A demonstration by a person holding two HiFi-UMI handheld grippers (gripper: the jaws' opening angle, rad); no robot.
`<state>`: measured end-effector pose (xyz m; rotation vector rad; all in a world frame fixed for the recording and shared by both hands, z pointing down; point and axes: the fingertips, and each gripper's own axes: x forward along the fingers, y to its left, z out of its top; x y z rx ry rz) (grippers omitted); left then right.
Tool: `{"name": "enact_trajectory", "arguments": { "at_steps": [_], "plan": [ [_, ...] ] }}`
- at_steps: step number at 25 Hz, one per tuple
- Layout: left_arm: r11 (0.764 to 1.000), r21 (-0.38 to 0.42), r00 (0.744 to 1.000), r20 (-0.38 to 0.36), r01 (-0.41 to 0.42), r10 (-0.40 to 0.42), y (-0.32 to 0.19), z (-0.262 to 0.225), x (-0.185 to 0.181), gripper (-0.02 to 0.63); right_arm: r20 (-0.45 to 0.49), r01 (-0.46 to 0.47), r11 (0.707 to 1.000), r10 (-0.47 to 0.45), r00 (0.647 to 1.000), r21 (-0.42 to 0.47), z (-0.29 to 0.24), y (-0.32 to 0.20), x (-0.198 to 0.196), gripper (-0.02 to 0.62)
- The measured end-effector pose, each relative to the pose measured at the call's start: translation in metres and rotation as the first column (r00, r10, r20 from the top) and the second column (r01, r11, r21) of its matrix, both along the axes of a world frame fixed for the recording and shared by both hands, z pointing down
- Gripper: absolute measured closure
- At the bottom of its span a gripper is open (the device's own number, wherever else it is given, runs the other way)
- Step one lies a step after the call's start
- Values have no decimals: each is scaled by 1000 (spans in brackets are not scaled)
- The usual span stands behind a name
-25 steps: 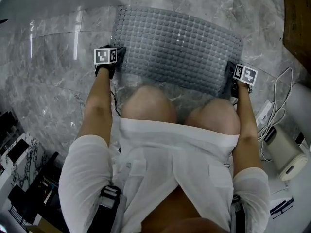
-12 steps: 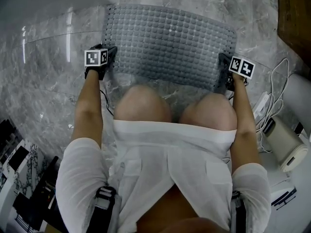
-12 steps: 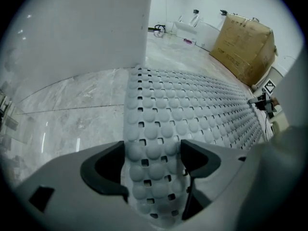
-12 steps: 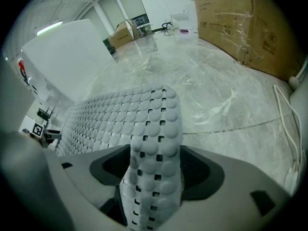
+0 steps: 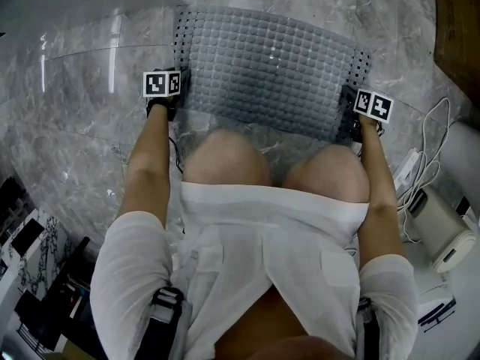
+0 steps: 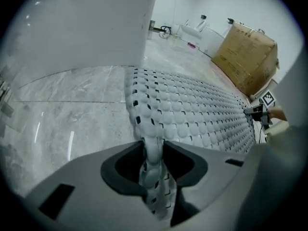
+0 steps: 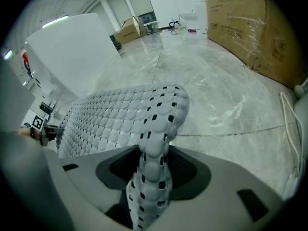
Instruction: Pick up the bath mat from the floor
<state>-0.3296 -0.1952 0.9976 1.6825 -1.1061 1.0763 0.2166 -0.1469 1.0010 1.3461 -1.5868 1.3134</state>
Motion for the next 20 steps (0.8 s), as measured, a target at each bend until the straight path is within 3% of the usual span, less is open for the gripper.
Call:
{"name": "enact_trajectory", "arguments": {
  "at_steps": [9, 14, 20],
  "plan": [
    [994, 92, 997, 64, -54, 48, 5, -18, 12, 545, 52, 44, 998, -47, 998, 47, -19, -4, -20, 509],
    [991, 121, 998, 21, -57, 55, 11, -35, 19, 546, 83, 68, 992, -77, 994, 104, -41, -10, -25, 519],
    [975, 196, 992, -46, -107, 118, 0, -72, 39, 548, 60, 143, 967, -159, 985, 211, -79, -38, -32, 522]
  ]
}}
